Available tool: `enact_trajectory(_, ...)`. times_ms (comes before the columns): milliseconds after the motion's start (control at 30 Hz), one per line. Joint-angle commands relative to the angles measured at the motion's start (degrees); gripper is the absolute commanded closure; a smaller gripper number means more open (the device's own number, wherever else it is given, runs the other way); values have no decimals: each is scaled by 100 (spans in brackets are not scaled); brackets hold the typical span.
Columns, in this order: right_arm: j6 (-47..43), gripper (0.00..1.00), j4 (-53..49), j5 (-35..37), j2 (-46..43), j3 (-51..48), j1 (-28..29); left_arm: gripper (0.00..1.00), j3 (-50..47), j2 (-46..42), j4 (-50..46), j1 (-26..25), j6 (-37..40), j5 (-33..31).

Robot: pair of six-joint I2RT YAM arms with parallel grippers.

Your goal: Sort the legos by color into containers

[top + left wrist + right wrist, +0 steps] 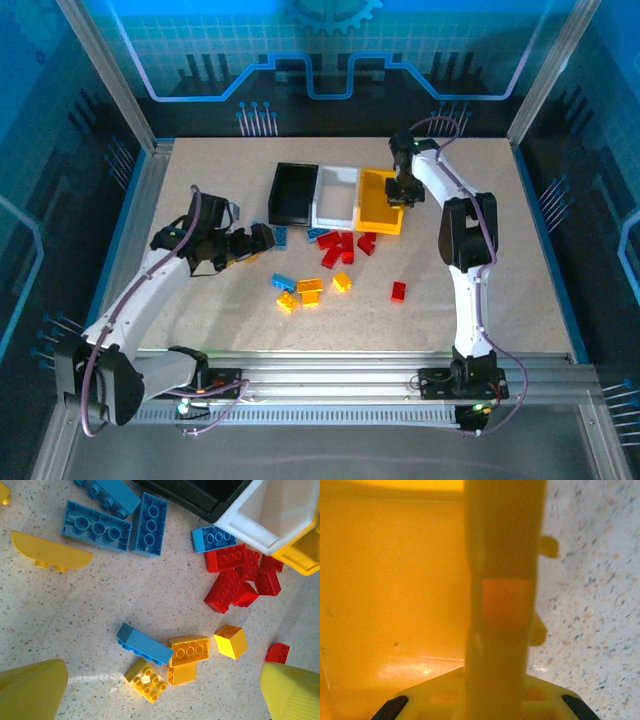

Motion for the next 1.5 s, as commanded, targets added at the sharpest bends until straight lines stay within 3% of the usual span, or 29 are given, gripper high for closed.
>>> enact_trajectory(0, -80, 82, -227, 250, 416, 565, -63, 1, 149, 183, -177, 41, 202, -17)
enact_trajectory(133, -149, 78, -421, 253, 777, 1165, -93, 1, 272, 341, -189, 86, 253, 9)
enact_trajectory(333, -151, 56, -581, 234, 859, 1454, -188, 1, 383, 513, -104, 159, 232, 86)
enact_trajectory(433, -142, 43, -665, 168, 627, 1465, -213, 1, 375, 561, 18, 177, 161, 150)
enact_trajectory(567, -78, 39, -666, 59, -220, 1148, -115, 1, 357, 577, 204, 173, 54, 215)
enact_trajectory(733, 127, 36, -816, -367, -1422, 40, 95, 1, 326, 530, 466, 182, -146, 384)
enact_trajectory(900, 449, 34, -1122, -457, -2736, -1682, 487, 1, 193, 297, 586, 182, -251, 535)
enact_trajectory(1100, 1279, 21, -893, -528, -4164, -3862, 1161, 1, -115, -110, 428, 165, -209, 582)
enact_trajectory(1267, 1951, 23, -378, -485, -4512, -5200, 1823, 1, -466, -414, 370, 160, -315, 630)
enact_trajectory(1467, 2258, 27, 242, -361, -4548, -5910, 1926, 1, -522, -480, 259, 155, -291, 638)
